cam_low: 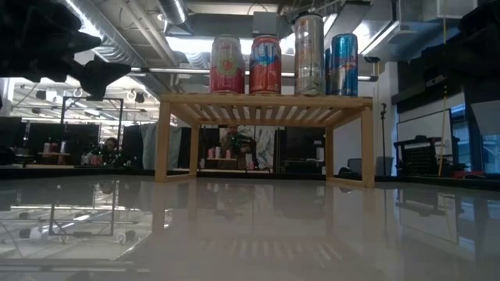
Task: Place canned beverage on shelf
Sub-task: Return to Home Position
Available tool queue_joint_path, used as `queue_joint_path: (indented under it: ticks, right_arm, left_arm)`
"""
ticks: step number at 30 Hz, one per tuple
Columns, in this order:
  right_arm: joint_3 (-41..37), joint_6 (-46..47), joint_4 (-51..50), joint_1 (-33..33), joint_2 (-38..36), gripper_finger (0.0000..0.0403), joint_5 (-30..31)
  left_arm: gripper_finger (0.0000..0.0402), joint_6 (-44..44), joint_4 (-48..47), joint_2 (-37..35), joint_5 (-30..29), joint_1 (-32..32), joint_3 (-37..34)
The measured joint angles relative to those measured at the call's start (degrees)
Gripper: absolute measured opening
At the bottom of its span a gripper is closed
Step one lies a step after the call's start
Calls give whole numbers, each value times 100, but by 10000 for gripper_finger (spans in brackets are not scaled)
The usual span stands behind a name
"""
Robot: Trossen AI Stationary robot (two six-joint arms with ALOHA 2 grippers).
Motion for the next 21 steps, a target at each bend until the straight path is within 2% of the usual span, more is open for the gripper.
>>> queue_joint_path:
  ticks: [21]
  right_arm:
    - [2,4,-23,0,-2,3,-149]
  left_arm:
    - [338,4,2,0,-9,0,0]
